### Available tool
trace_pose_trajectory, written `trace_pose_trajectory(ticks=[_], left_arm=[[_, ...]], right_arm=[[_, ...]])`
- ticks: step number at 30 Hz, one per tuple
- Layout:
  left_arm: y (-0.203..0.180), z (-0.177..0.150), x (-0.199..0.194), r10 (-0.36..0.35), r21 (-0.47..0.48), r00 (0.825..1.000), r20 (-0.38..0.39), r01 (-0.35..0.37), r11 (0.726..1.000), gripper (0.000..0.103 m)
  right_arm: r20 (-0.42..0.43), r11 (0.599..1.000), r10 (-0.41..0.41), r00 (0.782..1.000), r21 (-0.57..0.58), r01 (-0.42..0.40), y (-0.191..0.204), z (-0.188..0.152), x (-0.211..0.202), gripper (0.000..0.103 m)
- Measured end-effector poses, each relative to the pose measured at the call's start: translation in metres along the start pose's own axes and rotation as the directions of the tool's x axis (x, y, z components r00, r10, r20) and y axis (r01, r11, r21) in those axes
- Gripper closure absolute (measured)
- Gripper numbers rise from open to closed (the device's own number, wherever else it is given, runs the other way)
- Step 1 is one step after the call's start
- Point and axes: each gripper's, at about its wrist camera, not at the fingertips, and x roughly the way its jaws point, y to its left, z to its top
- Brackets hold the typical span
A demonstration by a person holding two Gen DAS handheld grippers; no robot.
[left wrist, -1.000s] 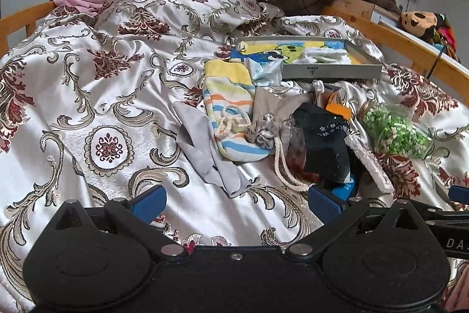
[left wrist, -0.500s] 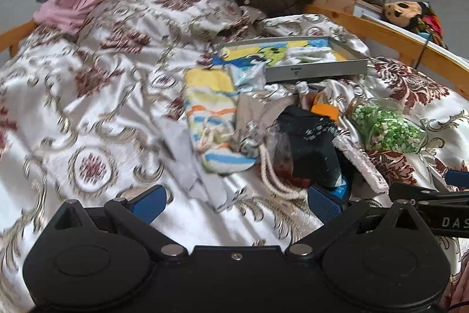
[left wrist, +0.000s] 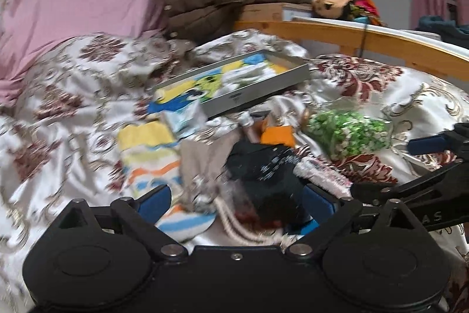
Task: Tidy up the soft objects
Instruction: 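Withdraw both grippers from the tray toward the black cap, then grasp the black cap with the left gripper while the right gripper grasps the white fuzzy strip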
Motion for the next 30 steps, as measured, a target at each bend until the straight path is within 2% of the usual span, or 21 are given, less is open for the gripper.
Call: trace_pose_trajectory(ticks=[4, 10, 13, 15, 18, 21, 23, 26, 30], left_arm=[[0.005, 0.004, 0.015, -0.08, 0.063, 0.997, 0.013, 0.079, 0.995, 0.009], [0.009, 0.005, 0.029, -0.164, 0.183, 0.986, 0.015, 0.158, 0.97, 0.009], [0.005, 0.004, 0.037, -0.201, 0.256, 0.98, -0.002, 0.195, 0.947, 0.013], [0.002, 0.003, 0.041, -0.214, 0.299, 0.977, -0.009, 0.207, 0.932, 0.016], [0.001, 0.002, 0.045, -0.239, 0.317, 0.971, -0.022, 0.234, 0.919, 0.024], [-0.001, 0.0, 0.049, -0.261, 0.315, 0.965, -0.037, 0.259, 0.913, 0.033], [-0.003, -0.001, 0.05, -0.266, 0.32, 0.963, -0.043, 0.265, 0.91, 0.046], [-0.005, -0.003, 0.052, -0.266, 0.32, 0.963, -0.051, 0.268, 0.909, 0.055], [-0.007, -0.001, 0.053, -0.259, 0.31, 0.964, -0.055, 0.263, 0.914, 0.063]], right_arm=[[-0.047, 0.999, 0.035, 0.998, 0.006, -0.034, -0.002, 0.003, 0.016, 0.012], [-0.053, 0.999, 0.048, 0.997, -0.01, -0.049, 0.0, 0.001, 0.02, 0.016], [-0.08, 0.998, 0.047, 0.996, -0.048, -0.051, 0.007, -0.003, 0.027, 0.024], [-0.093, 0.995, 0.039, 0.995, -0.086, -0.048, 0.015, -0.005, 0.031, 0.034], [-0.111, 0.991, 0.027, 0.993, -0.129, -0.041, 0.025, -0.007, 0.038, 0.051], [-0.129, 0.99, 0.034, 0.991, -0.133, -0.051, 0.028, -0.008, 0.044, 0.055], [-0.13, 0.99, 0.035, 0.991, -0.131, -0.052, 0.028, -0.008, 0.045, 0.058], [-0.127, 0.99, 0.034, 0.991, -0.132, -0.051, 0.028, -0.008, 0.046, 0.069], [-0.128, 0.991, 0.033, 0.991, -0.128, -0.05, 0.025, -0.007, 0.046, 0.073]])
